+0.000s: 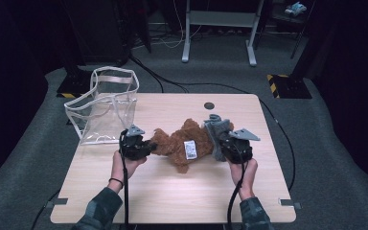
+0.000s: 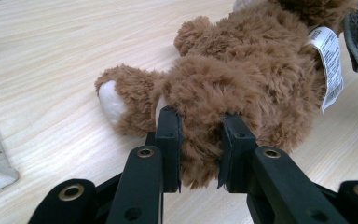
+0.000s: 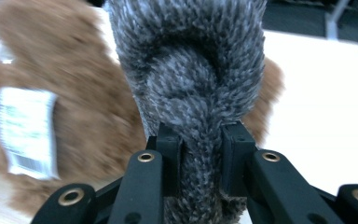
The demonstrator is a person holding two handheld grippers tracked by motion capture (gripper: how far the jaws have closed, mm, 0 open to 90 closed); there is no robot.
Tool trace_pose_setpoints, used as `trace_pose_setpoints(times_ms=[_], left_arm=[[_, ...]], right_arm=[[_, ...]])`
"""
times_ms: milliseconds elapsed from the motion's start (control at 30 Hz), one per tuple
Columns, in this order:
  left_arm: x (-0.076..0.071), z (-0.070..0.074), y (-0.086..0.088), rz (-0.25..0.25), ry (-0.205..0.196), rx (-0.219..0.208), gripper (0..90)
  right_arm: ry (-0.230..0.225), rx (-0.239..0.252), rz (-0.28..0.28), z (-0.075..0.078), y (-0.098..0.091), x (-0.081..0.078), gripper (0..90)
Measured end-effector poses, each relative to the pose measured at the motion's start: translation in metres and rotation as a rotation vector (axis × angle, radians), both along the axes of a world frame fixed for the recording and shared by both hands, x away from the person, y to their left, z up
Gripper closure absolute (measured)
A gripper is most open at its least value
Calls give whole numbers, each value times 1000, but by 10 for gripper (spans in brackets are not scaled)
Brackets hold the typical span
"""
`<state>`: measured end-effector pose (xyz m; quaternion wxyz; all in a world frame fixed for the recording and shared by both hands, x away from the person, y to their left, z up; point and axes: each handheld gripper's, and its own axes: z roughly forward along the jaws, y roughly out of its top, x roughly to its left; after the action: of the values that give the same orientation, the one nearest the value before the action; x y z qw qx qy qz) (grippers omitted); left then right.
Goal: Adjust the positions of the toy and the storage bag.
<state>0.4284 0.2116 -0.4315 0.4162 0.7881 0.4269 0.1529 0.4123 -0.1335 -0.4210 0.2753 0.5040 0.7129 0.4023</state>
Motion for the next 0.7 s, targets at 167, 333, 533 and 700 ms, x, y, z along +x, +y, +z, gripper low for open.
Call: trace_pose_setpoints(times_ms=[167, 333, 533, 700], left_arm=[[0, -1, 1, -4, 6, -8, 729], [0, -2, 0, -4, 3, -9, 729], [1, -4, 1, 0, 5, -10, 729], [1, -5, 1, -1, 7, -8, 729]], right_arm=[[76, -32, -38, -16, 1, 24, 731], [120, -37, -138, -27, -25, 25, 731], [156, -59, -201, -35, -51, 24, 731], [57, -44, -170, -3, -46, 23, 730]])
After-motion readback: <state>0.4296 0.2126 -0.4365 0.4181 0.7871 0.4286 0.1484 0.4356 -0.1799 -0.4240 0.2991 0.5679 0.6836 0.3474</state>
